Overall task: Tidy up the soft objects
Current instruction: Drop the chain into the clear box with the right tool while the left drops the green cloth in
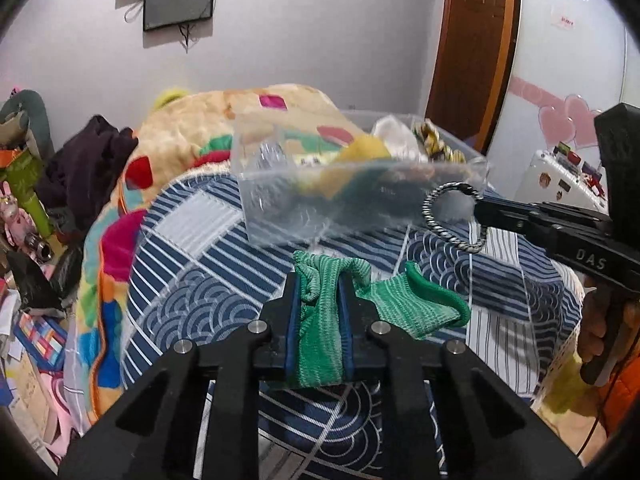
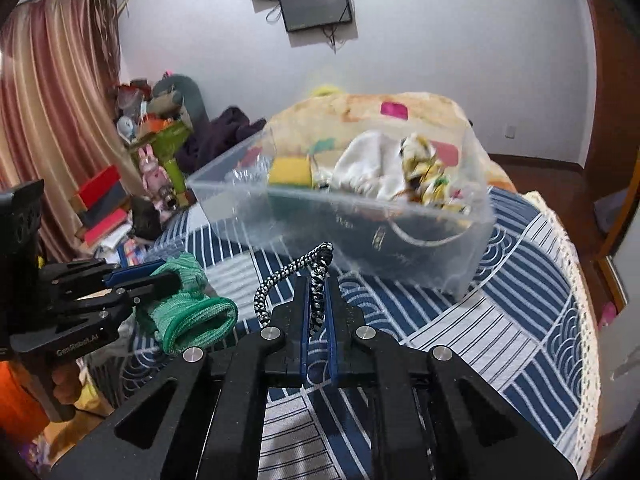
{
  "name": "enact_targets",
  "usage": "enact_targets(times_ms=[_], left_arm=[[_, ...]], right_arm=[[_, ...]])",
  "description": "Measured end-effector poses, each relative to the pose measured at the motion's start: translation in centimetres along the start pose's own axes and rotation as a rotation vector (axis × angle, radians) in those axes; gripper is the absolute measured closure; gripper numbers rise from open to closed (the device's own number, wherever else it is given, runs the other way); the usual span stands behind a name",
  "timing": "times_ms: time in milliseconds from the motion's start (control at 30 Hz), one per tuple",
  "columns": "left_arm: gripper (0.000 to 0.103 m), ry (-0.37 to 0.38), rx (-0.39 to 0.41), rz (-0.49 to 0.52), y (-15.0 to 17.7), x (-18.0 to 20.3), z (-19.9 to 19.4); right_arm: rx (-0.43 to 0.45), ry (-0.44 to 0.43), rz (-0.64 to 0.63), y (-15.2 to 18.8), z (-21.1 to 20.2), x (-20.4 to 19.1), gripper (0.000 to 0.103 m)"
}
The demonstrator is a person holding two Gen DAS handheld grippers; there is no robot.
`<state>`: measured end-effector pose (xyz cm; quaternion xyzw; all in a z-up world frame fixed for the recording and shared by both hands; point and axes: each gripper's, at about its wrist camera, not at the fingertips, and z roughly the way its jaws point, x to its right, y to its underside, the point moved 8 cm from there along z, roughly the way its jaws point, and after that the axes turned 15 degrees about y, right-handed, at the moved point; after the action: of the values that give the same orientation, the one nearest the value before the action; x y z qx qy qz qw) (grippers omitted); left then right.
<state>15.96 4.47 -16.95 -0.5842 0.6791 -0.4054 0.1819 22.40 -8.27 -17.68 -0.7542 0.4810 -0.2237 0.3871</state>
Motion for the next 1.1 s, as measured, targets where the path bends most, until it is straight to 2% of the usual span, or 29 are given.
enact_targets(times_ms=[267,567,800,900,1100], left_arm=[[0.086,-0.041,0.097,0.009,-3.8,-0.4,-1.7],[0.086,-0.091,0.158,-0.023,-8.1,-2.3,-0.8],[0.086,-0.12,0.169,-0.018,-10.0,-3.3,2.4],[0.086,-0.15,0.148,-0.035,-9.9,-4.2,4.2],[0.083,-0.145,0.105,-0.058,-9.2,-4.8,6.2]], right_arm=[[0.111,0.036,0.027,-3.1,-2.4,1.6,0.096],[0.186,0.076,0.062,-6.6,-2.1,2.8,0.096],[0.172,0.065,0.083,-7.7,0.0,2.4,0.096],[0.148,0.058,0.074,-7.6,1.2,1.8,0.096],[0.095,0.067,0.04,-6.1,2.5,1.3,0.096]])
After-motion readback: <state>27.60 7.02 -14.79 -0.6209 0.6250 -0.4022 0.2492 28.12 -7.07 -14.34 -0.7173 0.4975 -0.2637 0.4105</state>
